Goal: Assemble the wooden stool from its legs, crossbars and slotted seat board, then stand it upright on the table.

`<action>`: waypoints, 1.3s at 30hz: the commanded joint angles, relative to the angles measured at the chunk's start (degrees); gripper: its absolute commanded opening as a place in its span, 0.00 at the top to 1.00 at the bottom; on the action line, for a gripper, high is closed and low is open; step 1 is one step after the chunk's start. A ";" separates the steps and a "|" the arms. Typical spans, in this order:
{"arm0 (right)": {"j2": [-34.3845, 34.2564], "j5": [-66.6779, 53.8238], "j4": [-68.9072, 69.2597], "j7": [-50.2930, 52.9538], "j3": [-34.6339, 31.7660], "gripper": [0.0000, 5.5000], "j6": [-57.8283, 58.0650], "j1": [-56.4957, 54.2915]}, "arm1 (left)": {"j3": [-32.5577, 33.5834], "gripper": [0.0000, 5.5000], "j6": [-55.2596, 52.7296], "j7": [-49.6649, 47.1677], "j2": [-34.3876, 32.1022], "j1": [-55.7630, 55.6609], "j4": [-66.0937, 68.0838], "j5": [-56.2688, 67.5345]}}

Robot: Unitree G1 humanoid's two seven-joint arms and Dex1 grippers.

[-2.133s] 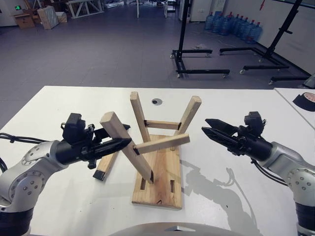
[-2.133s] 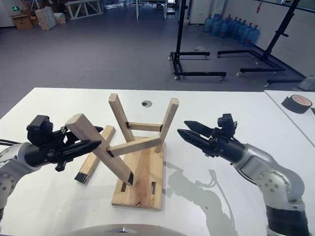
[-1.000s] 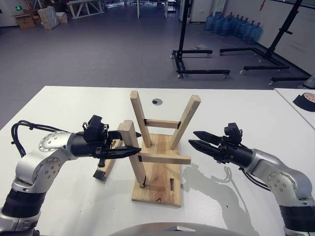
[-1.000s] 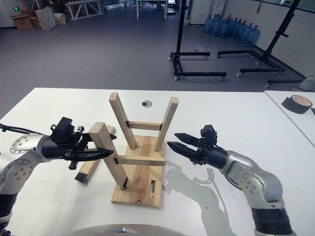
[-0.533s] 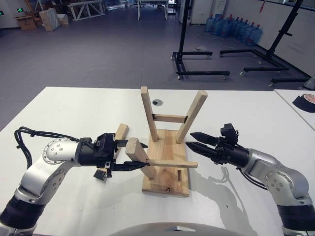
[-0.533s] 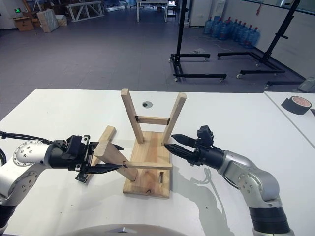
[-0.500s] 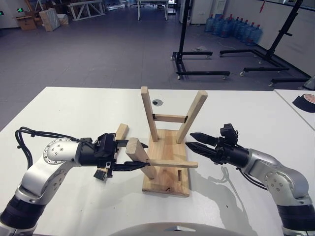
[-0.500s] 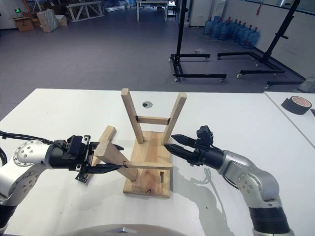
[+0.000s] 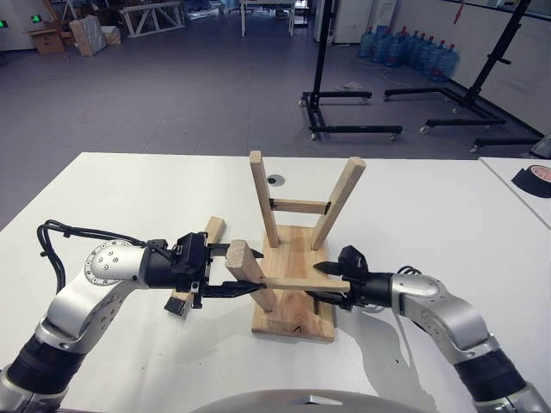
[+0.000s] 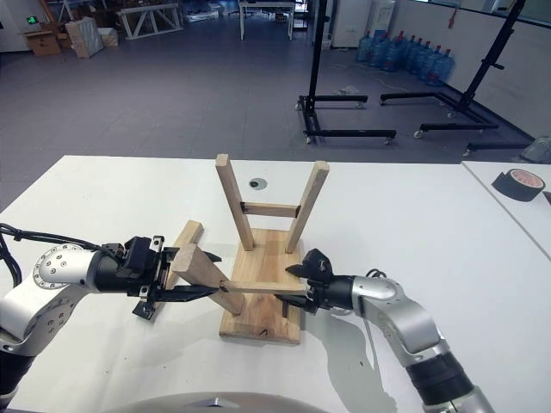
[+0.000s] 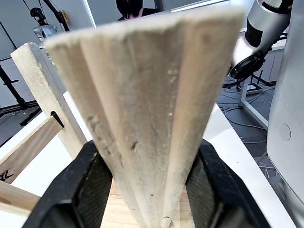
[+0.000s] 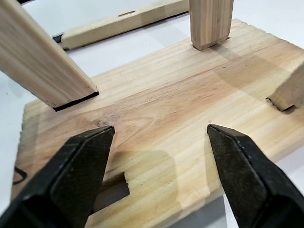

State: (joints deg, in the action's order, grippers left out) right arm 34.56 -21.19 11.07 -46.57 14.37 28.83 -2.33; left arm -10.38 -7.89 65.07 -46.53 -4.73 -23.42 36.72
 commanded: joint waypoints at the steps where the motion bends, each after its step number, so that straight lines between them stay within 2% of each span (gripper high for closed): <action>1: 2.00 6.77 -5.29 -1.44 5.15 0.35 -1.56 0.27 | -7.18 0.63 -5.44 2.43 -4.20 4.81 6.41 -9.95; 7: 1.58 7.19 -7.80 -2.45 5.07 0.35 -1.98 0.11 | -7.18 0.63 -7.00 1.69 -3.73 4.60 6.25 -8.47; 8: 1.65 7.04 -7.70 -2.68 5.03 0.35 -1.90 0.22 | -7.46 0.57 -7.57 1.59 -3.75 4.39 6.31 -8.43; 12: 1.78 7.29 -7.44 -3.11 5.17 0.35 -2.08 0.61 | -6.28 0.45 -9.87 0.38 -2.45 4.16 5.45 -8.72; 18: 1.51 7.02 -7.65 -2.38 3.81 0.35 -2.32 0.40 | -2.97 0.31 -10.03 -1.00 -4.20 6.49 5.25 -11.81; 20: 1.12 6.69 -7.39 -2.11 3.30 0.35 -2.58 0.49 | -1.55 0.31 -10.01 -3.15 -5.10 7.85 5.26 -14.65; 24: -0.43 1.68 -3.77 -2.07 -2.10 0.35 -3.08 1.39 | 6.56 0.31 -13.37 -13.03 -1.87 9.18 3.98 -14.51; 26: -0.59 -1.26 -1.39 -2.79 -4.82 0.35 -3.04 2.28 | 8.15 0.31 -16.32 -19.35 -1.31 8.15 2.23 -18.06; 29: -0.67 -2.44 -0.12 -2.80 -5.94 0.35 -2.27 2.88 | 8.14 0.31 -25.18 -31.27 3.99 3.96 3.92 -22.45; 32: -2.16 -6.16 1.96 -3.19 -7.05 0.35 0.21 3.46 | 5.06 0.31 -30.52 -40.52 10.47 3.38 7.50 -27.73; 36: -2.61 -6.60 2.68 -2.80 -6.82 0.35 1.35 4.03 | 7.13 0.31 -35.87 -44.28 16.68 1.93 10.48 -25.98; 39: -3.41 -6.97 2.83 -2.34 -7.31 0.35 1.94 3.81 | 7.65 0.31 -37.29 -44.58 17.93 1.70 12.33 -25.94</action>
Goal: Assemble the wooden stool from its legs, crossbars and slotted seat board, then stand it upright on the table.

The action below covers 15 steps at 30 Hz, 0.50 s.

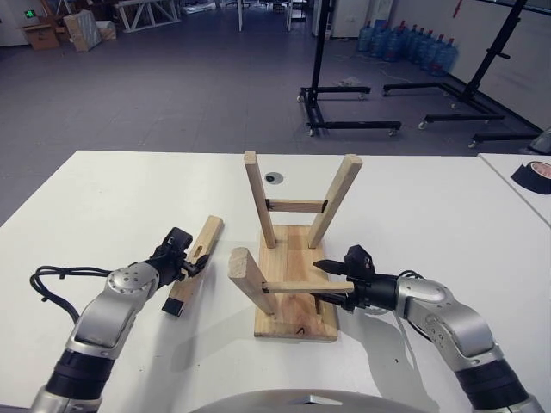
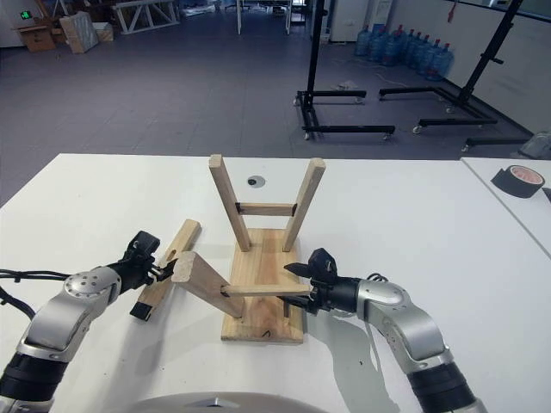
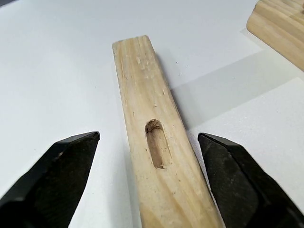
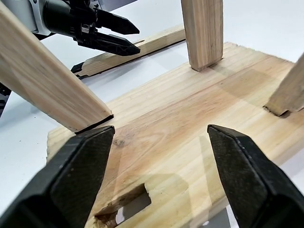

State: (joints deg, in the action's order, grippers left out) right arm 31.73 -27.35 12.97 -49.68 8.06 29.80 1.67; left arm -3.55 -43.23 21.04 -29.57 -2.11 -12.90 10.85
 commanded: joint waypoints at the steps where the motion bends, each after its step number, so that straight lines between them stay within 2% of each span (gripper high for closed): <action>1: -0.71 -0.67 0.99 1.00 -0.90 0.35 0.94 -0.14 | 0.39 0.31 -1.88 -0.14 0.85 -0.61 2.54 -0.35; 3: -0.80 -0.49 1.16 1.31 -0.83 0.35 0.85 0.16 | -0.27 0.31 -1.06 0.91 0.69 0.14 3.24 -0.53; 8: -1.09 0.16 1.56 1.89 -0.53 0.35 0.38 0.97 | -0.37 0.46 2.90 1.80 0.98 1.82 5.45 -1.51; 15: -1.79 0.64 1.26 1.93 -0.85 0.35 -0.88 0.76 | -1.71 0.60 5.70 4.09 -0.52 2.55 5.15 -2.43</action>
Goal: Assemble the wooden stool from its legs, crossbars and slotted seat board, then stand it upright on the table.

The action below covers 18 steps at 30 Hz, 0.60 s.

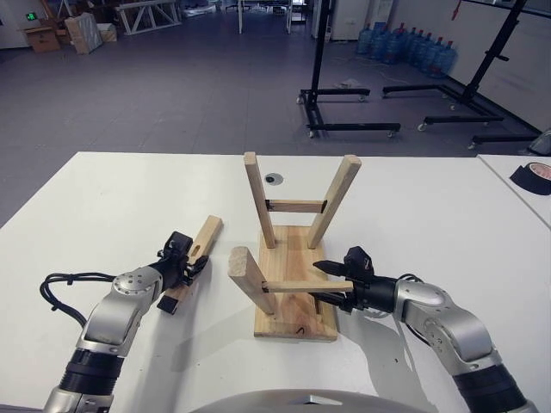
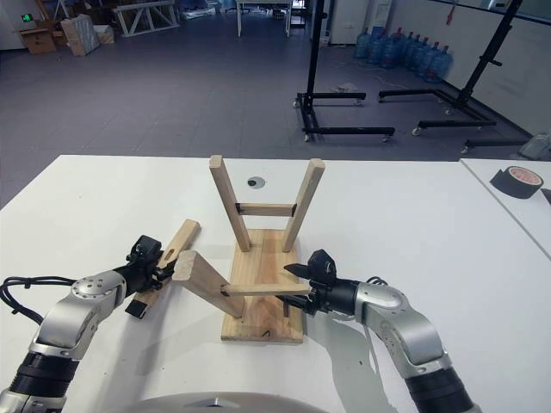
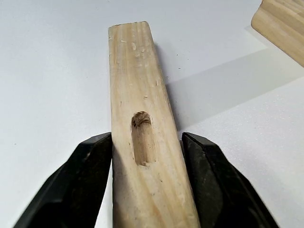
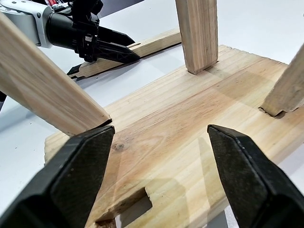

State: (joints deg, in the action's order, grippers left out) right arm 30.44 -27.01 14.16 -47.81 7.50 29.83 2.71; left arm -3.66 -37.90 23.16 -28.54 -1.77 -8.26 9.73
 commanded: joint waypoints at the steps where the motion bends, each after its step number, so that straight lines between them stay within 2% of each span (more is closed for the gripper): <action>1: -0.53 0.14 0.01 -0.12 -0.51 0.35 -1.15 -0.34 | -1.72 0.62 0.91 2.60 -1.79 2.33 0.09 -1.37; 7: -1.02 -4.49 1.09 -1.53 -4.68 0.35 -0.90 -1.70 | 5.17 0.63 15.95 8.80 -2.13 1.07 -3.26 2.94; 10: -1.27 -5.11 1.58 -1.07 -6.12 0.35 -1.53 -3.27 | 11.38 0.63 22.47 16.77 -0.22 2.73 -9.61 14.29; 13: -2.09 -8.19 1.01 -1.67 -8.41 0.35 -0.89 -4.95 | 15.01 0.63 21.77 22.29 -0.99 2.18 -11.89 23.59; 15: -3.58 -12.72 0.07 -1.52 -10.86 0.35 0.93 -7.36 | 15.83 0.63 16.13 27.36 -1.60 0.72 -12.17 33.64; 18: -4.69 -18.00 -1.30 -2.55 -12.47 0.35 3.51 -11.27 | 15.70 0.63 13.52 29.47 -1.92 -1.98 -9.15 36.96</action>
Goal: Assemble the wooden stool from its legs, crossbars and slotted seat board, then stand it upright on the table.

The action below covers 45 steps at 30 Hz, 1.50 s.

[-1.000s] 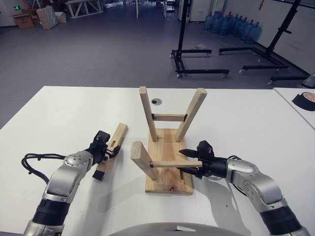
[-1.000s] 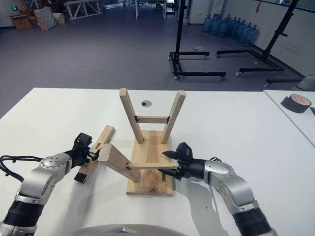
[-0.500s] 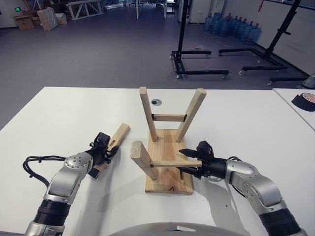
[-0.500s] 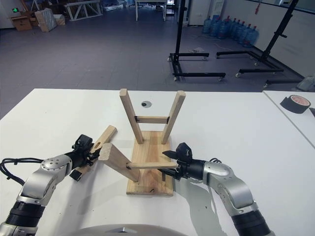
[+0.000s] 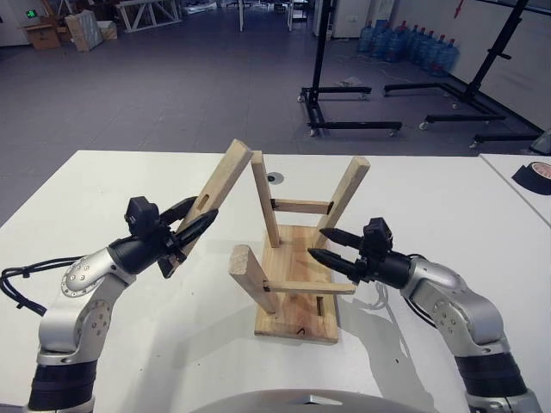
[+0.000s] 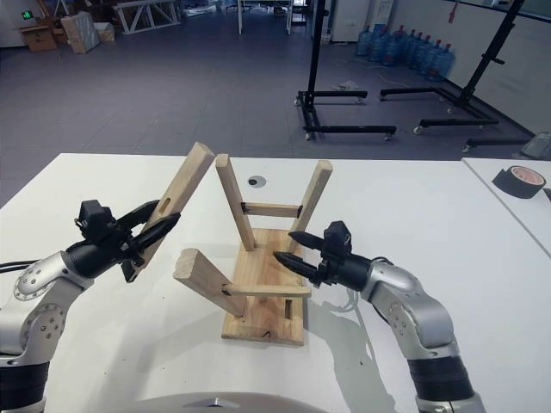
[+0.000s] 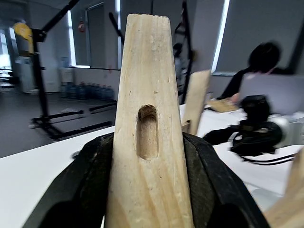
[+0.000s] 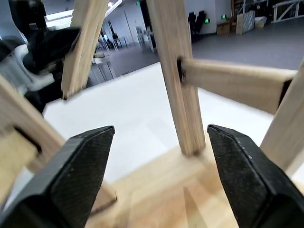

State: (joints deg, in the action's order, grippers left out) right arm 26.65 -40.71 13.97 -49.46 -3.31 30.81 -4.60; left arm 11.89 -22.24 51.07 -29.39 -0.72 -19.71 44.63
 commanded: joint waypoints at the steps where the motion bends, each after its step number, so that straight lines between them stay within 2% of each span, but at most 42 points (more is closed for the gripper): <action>1: -1.20 -5.87 -1.24 -1.14 -2.19 0.35 3.29 -4.72 | 0.31 0.63 -2.57 1.88 -1.28 -3.78 2.91 2.52; 5: -3.18 -13.28 -0.72 -0.85 -3.96 0.35 6.91 -7.04 | -4.58 0.63 -4.36 6.33 -2.18 -8.00 5.45 1.10; 10: -5.70 -16.43 -0.58 -1.68 -0.32 0.35 10.30 -12.20 | -10.03 0.63 -9.02 12.75 -2.77 -15.20 11.26 1.18; 19: -12.19 -19.57 -1.37 1.00 1.11 0.35 11.41 -15.15 | -10.80 0.63 -14.41 14.04 -2.42 -15.43 9.04 3.50; 33: -11.46 -16.97 -1.14 -2.70 5.11 0.35 12.58 -16.65 | -11.55 0.63 -16.17 16.55 -2.89 -14.89 3.99 6.38; 41: -12.05 -16.90 0.01 -3.18 6.11 0.62 12.36 -16.50 | -12.07 0.63 -16.63 17.05 -3.26 -14.42 3.72 6.53; 45: -11.53 -15.69 0.82 -4.19 6.86 0.62 11.61 -16.33 | -12.05 0.63 -16.70 17.05 -3.10 -14.30 4.02 6.59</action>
State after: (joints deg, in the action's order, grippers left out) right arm 14.98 -57.19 13.98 -53.18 2.95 42.98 -19.86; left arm 0.73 -38.46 67.26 -32.40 -15.29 -14.77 50.98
